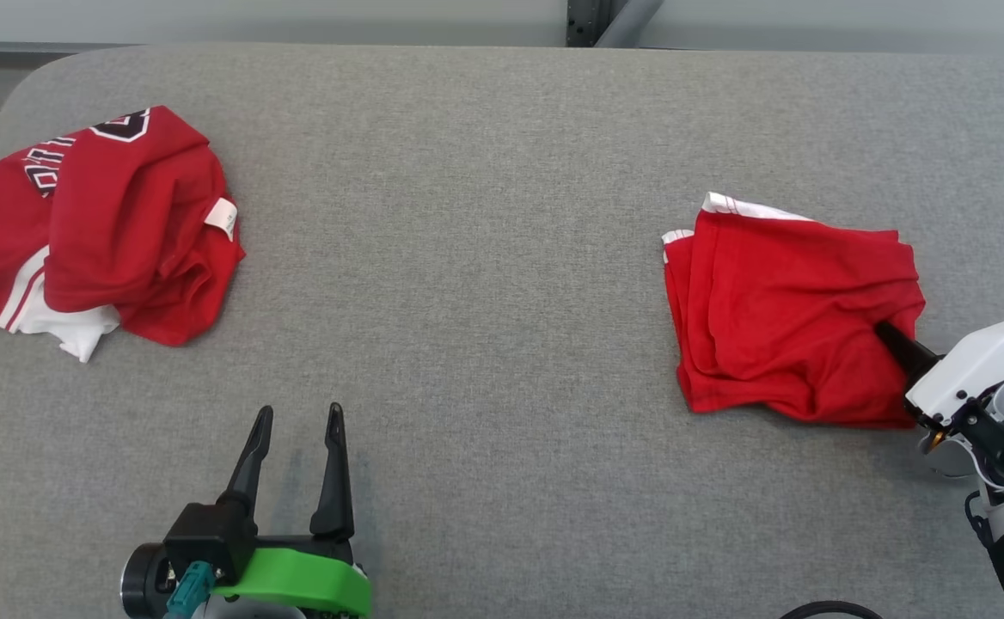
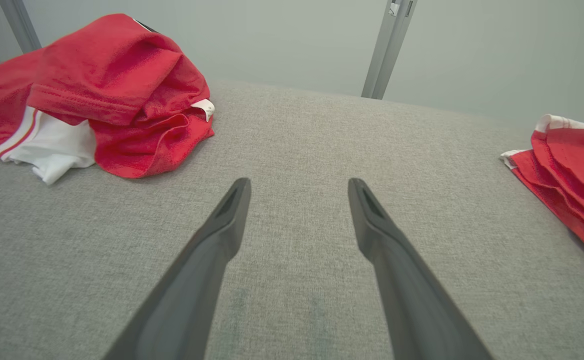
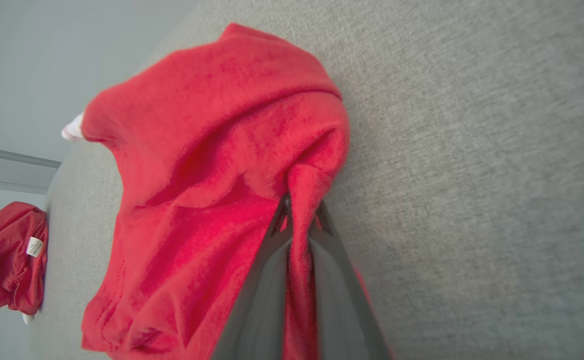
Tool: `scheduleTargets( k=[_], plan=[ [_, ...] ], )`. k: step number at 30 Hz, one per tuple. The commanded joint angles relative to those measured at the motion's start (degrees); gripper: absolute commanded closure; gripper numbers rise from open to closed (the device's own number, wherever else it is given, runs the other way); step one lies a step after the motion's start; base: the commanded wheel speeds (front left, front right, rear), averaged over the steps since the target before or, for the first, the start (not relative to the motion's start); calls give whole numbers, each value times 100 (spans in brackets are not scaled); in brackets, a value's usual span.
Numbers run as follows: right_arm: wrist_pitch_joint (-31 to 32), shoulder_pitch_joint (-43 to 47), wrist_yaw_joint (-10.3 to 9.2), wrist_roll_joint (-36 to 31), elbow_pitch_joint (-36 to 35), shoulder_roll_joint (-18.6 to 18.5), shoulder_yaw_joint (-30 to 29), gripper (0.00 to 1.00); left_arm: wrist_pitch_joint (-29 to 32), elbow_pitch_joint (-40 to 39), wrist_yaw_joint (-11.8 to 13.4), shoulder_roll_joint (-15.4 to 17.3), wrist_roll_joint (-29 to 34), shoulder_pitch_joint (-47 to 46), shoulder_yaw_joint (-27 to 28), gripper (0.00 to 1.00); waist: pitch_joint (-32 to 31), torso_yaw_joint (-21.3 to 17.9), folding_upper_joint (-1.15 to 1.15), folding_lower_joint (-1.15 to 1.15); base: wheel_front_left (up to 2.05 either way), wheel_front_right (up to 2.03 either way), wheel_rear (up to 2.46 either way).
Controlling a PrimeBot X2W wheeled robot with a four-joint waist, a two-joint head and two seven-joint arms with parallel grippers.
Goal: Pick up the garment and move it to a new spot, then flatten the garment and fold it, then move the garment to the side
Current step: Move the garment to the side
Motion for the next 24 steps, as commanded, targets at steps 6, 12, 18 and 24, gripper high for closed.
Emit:
scheduleTargets(
  k=[6,12,18,24],
  plan=[
    [-59,-102,0,99,-56,-169,206,100,-1,-114,-23,8,59,-111,74,0,48,-477,0,0,0,0,0],
    [-133,-298,0,-268,21,-498,456,100,-1,-206,-88,9,177,-245,122,0,240,-934,0,0,0,0,0],
    [-330,-817,0,-966,228,-1090,684,100,-1,-206,-242,12,402,-509,88,0,668,-1298,0,0,0,0,0],
    [-621,-1532,-3,-1887,841,-1725,862,100,-1,-85,-410,32,655,-913,9,0,1061,-1232,0,0,0,0,0]
  ],
)
